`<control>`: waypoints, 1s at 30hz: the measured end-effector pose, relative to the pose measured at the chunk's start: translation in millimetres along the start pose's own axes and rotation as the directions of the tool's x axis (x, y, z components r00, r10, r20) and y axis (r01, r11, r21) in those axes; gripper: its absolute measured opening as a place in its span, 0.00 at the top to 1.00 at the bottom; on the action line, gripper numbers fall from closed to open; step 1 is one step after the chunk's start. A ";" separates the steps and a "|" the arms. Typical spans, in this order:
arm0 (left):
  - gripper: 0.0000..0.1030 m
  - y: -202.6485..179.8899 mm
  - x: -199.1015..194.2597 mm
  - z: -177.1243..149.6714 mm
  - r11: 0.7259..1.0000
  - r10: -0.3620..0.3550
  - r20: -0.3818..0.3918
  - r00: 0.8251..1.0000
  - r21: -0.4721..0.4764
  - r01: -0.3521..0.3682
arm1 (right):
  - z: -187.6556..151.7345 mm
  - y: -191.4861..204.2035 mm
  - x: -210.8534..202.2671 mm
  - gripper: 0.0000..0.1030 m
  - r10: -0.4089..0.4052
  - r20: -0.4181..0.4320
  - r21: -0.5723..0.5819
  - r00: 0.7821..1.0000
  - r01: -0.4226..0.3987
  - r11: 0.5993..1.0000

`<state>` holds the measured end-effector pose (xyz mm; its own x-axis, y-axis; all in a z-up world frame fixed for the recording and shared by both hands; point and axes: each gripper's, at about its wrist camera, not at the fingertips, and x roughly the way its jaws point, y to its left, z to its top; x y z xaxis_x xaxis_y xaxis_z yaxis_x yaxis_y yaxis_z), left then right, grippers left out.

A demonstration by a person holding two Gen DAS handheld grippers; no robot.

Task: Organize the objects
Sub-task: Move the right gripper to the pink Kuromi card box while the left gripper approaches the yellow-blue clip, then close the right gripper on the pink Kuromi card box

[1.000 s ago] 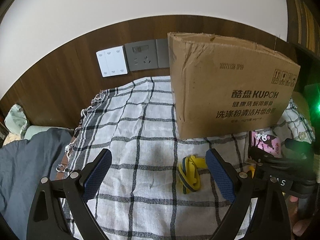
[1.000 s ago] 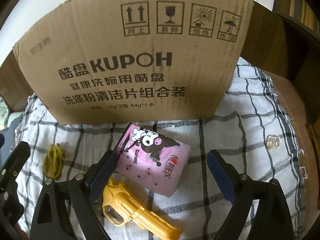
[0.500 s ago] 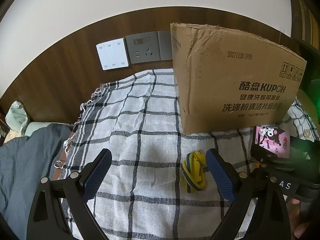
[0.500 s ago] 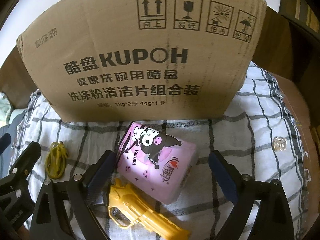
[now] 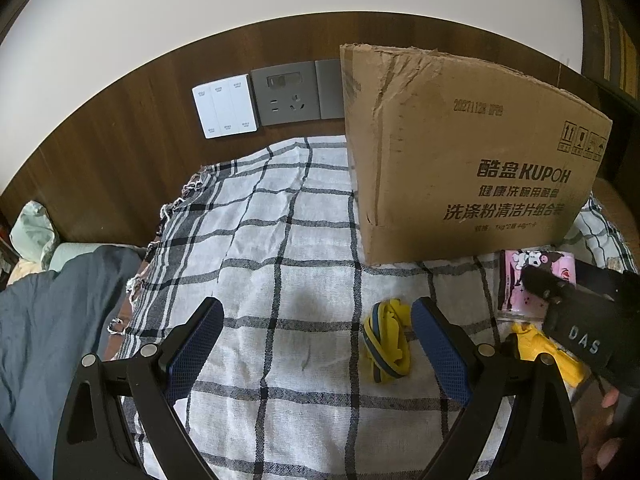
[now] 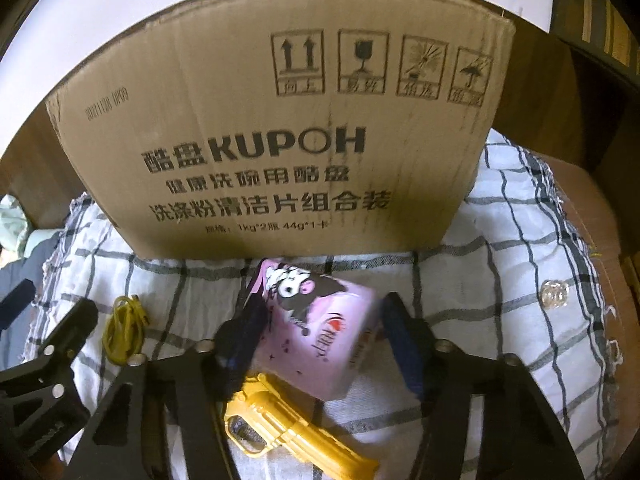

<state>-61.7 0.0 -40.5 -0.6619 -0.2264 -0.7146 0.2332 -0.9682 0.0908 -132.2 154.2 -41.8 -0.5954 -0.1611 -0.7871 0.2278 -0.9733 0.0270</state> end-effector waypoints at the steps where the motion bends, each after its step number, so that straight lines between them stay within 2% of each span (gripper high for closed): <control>1: 0.07 -0.9 -0.1 -0.1 1.000 0.000 0.000 1.000 0.001 0.000 | 0.0 -0.3 -2.0 0.54 0.002 0.005 -0.003 1.000 -0.002 1.000; 5: 0.07 -4.3 -0.7 -1.1 1.000 -0.002 -0.003 1.000 0.005 0.002 | -3.5 3.5 -10.9 0.60 0.011 0.027 -0.003 1.000 -0.011 1.000; 6: 0.07 -4.7 -0.8 -1.4 1.000 -0.002 -0.003 1.000 0.006 0.002 | -3.3 2.4 -14.4 0.65 0.013 0.040 0.000 0.999 -0.013 1.000; 9: 0.07 -6.1 -2.1 -0.9 1.000 -0.001 -0.002 1.000 0.007 0.001 | -5.4 0.5 -21.8 0.69 0.031 0.052 0.002 0.998 -0.031 1.000; 22: 0.07 -12.4 -10.3 0.7 1.000 -0.002 0.013 1.000 0.014 0.002 | -3.4 -9.1 -36.4 0.78 0.045 0.110 0.013 0.993 -0.046 0.999; 30: 0.07 -18.0 -13.1 2.0 1.000 -0.013 0.023 1.000 0.018 0.012 | -1.6 -20.7 -53.4 0.79 0.024 0.154 0.037 0.988 -0.030 0.999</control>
<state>-58.7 20.2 -31.4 -0.6808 -0.2165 -0.6997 0.2122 -0.9726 0.0946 -103.9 183.2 -1.3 -0.7012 -0.2073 -0.6822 0.2169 -0.9735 0.0728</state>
